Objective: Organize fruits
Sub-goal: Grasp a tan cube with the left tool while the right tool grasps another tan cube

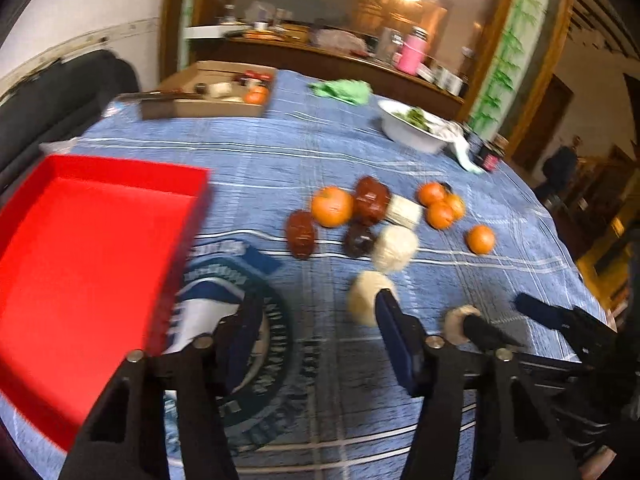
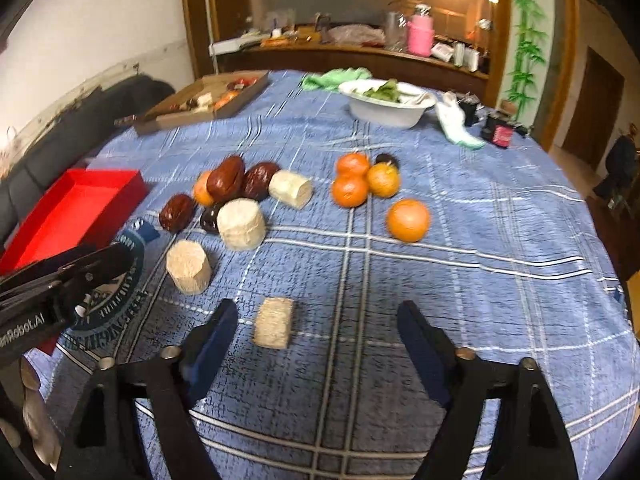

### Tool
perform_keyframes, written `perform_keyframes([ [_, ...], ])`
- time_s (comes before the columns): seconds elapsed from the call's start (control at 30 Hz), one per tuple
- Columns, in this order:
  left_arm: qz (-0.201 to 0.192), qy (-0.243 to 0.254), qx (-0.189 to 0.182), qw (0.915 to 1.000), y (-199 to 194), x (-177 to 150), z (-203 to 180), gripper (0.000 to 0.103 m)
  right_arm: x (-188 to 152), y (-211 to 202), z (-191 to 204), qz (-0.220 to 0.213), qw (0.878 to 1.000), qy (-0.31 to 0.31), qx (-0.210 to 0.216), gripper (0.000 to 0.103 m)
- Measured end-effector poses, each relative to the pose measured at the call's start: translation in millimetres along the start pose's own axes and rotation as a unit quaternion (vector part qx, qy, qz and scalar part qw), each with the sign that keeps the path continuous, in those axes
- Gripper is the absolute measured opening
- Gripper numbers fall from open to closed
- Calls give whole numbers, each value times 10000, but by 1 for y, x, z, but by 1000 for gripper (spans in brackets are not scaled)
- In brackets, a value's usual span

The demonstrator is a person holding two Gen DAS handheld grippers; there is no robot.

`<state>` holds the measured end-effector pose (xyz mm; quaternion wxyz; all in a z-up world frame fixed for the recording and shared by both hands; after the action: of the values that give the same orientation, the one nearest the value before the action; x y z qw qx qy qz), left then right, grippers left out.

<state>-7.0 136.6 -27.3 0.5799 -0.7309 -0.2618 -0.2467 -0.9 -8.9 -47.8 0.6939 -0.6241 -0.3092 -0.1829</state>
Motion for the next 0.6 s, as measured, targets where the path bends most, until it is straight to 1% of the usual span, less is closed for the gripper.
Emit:
perform_keyframes([
  [0.03, 21, 69, -36, 10000, 4, 1, -5, 51, -2, 4, 1, 65, 10000, 8, 35, 71],
  [0.07, 58, 169, -88, 9998, 9, 1, -10, 49, -5, 10, 2, 159, 9998, 34, 96, 61],
  [0.1, 88, 228, -124, 9996, 14, 0, -14, 45, -7, 13, 3, 241, 9996, 66, 162, 58],
  [0.17, 178, 299, -155, 9993, 24, 1, -20, 44, -8, 16, 5, 305, 9990, 114, 313, 56],
  [0.23, 311, 393, -105, 9987, 36, 1, -24, 44, -8, 17, 6, 308, 9989, 108, 327, 56],
  [0.3, 379, 362, -247, 9983, 40, 0, -26, 45, -9, 19, 6, 344, 9986, 119, 382, 56],
  [0.4, 429, 448, -261, 9977, 44, 0, -32, 45, -10, 20, 8, 383, 9983, 111, 419, 56],
  [0.43, 495, 519, -278, 9970, 46, -1, -35, 43, -10, 20, 9, 382, 9983, 94, 433, 54],
  [0.47, 528, 545, -327, 9966, 48, -2, -39, 39, -10, 20, 10, 388, 9982, 72, 450, 46],
  [0.5, 555, 553, -456, 9959, 48, -4, -43, 26, -10, 20, 10, 396, 9982, 47, 441, 41],
  [0.53, 587, 590, -489, 9953, 48, -5, -47, 25, -10, 19, 12, 397, 9982, 29, 454, 39],
  [0.6, 558, 703, -393, 9952, 46, -7, -51, 24, -11, 19, 14, 403, 9977, 16, 541, 29],
])
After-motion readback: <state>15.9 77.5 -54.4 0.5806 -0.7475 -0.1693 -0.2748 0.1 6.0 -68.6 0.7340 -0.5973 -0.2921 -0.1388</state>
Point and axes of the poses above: each gripper's, at about its wrist camera, not at the fingertips, and y roughly the way its jaws point, z to its left, x to its top, the point moved 9 cm from there along y, roughly the way its jaws point
